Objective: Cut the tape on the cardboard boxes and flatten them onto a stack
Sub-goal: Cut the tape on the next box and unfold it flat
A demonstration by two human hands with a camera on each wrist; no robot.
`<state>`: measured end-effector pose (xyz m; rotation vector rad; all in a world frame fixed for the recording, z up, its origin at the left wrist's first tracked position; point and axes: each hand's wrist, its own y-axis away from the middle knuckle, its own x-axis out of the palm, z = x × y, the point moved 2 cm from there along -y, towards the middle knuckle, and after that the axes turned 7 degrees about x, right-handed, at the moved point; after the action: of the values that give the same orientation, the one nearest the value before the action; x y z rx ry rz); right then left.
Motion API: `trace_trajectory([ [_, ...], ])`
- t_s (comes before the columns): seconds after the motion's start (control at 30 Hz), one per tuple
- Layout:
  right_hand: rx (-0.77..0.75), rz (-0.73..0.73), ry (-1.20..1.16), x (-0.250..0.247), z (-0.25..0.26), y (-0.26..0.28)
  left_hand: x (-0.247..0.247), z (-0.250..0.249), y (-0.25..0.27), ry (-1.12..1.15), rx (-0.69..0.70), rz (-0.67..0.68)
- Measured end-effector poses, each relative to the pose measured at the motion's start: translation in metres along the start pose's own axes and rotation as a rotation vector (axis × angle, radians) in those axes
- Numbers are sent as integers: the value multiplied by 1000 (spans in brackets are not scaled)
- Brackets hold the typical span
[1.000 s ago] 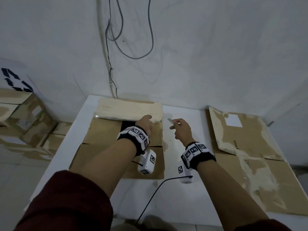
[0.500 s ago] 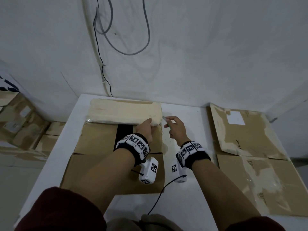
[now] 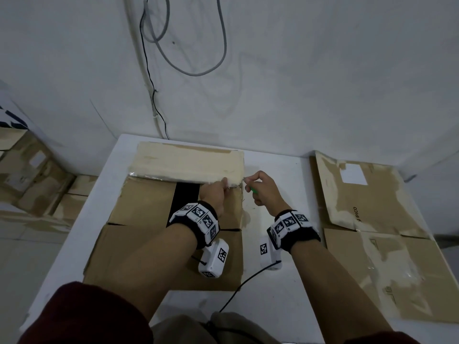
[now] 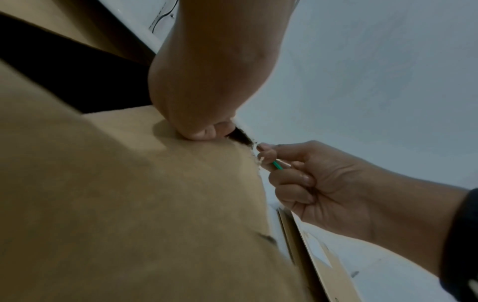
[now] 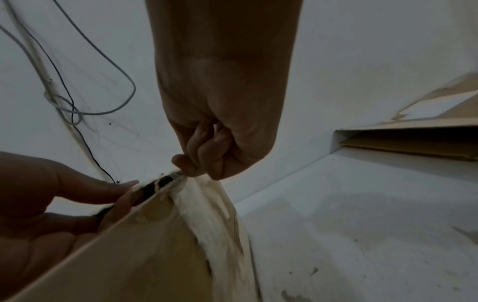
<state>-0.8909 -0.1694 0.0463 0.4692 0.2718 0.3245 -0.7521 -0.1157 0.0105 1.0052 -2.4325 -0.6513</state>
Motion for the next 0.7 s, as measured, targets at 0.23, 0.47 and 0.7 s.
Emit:
trace_trajectory([
  [0.23, -29, -41, 38, 1, -2, 6, -2, 4, 13, -22, 86, 87],
  [0.47, -14, 23, 130, 2, -14, 24, 14, -23, 21, 37, 231, 117],
  [0.7, 238, -244, -303, -23, -88, 17, 15, -41, 26, 55, 272, 111],
])
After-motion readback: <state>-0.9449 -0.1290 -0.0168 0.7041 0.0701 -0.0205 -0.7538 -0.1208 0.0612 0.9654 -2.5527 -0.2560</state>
